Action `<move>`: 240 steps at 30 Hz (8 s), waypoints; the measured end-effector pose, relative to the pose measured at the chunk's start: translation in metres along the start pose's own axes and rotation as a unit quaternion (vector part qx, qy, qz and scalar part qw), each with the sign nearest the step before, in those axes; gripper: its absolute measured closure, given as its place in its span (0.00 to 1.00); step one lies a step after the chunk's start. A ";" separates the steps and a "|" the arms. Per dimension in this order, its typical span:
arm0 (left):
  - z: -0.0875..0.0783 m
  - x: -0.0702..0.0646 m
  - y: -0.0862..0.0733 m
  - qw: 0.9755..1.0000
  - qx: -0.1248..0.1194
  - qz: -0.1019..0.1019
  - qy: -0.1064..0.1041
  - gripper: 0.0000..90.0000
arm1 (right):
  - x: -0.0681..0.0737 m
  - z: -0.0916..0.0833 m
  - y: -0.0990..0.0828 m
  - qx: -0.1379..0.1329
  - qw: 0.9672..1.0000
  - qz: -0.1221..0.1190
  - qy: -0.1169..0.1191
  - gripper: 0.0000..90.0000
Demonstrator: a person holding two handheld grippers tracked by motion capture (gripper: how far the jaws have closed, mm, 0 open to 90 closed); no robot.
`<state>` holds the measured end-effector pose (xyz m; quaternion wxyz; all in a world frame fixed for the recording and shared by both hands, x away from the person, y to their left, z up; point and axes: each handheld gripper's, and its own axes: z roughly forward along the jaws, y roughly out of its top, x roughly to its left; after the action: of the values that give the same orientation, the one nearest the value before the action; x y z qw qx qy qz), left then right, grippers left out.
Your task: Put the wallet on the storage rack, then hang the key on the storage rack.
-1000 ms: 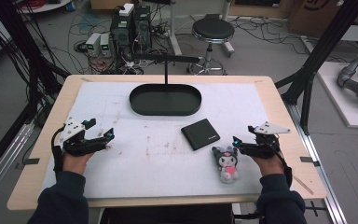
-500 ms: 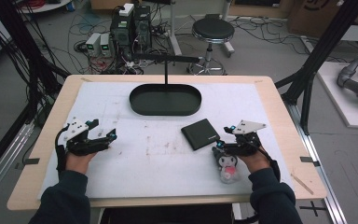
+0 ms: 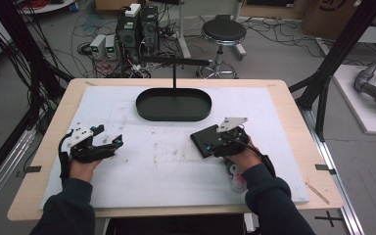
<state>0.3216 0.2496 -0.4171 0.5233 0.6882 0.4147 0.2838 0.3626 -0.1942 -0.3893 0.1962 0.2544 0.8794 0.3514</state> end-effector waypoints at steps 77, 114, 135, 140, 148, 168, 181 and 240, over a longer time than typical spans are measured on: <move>-0.001 0.005 -0.002 1.000 0.002 -0.010 0.008 0.21 | -0.082 -0.047 -0.007 -0.015 0.978 0.192 -0.080 0.94; 0.000 0.005 -0.002 1.000 0.004 -0.009 0.011 0.22 | -0.083 -0.046 -0.058 -0.054 0.964 0.223 -0.137 0.85; -0.003 0.009 -0.002 1.000 -0.003 -0.012 0.011 0.22 | -0.070 -0.039 0.054 -0.106 0.978 0.160 -0.085 0.86; -0.003 0.011 -0.002 1.000 -0.005 -0.014 0.010 0.22 | -0.070 -0.023 0.069 -0.109 0.977 0.173 -0.065 0.86; -0.003 0.012 -0.002 1.000 -0.008 -0.015 0.009 0.22 | -0.069 0.009 0.087 -0.092 0.978 0.173 -0.066 0.86; -0.002 0.013 -0.003 1.000 -0.009 -0.015 0.004 0.22 | -0.081 0.093 0.098 -0.039 0.972 0.158 -0.169 0.86; -0.004 0.013 -0.004 1.000 -0.008 -0.015 0.005 0.22 | -0.076 0.112 0.093 -0.031 0.969 0.153 -0.193 0.86; -0.003 0.013 -0.007 1.000 0.000 -0.020 0.008 0.22 | -0.018 -0.069 -0.049 -0.073 0.981 0.145 -0.109 0.24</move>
<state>0.3240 0.2633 -0.4232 0.5260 0.6771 0.4327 0.2787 0.3257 -0.2713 -0.3751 0.2558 0.4014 0.7784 0.4095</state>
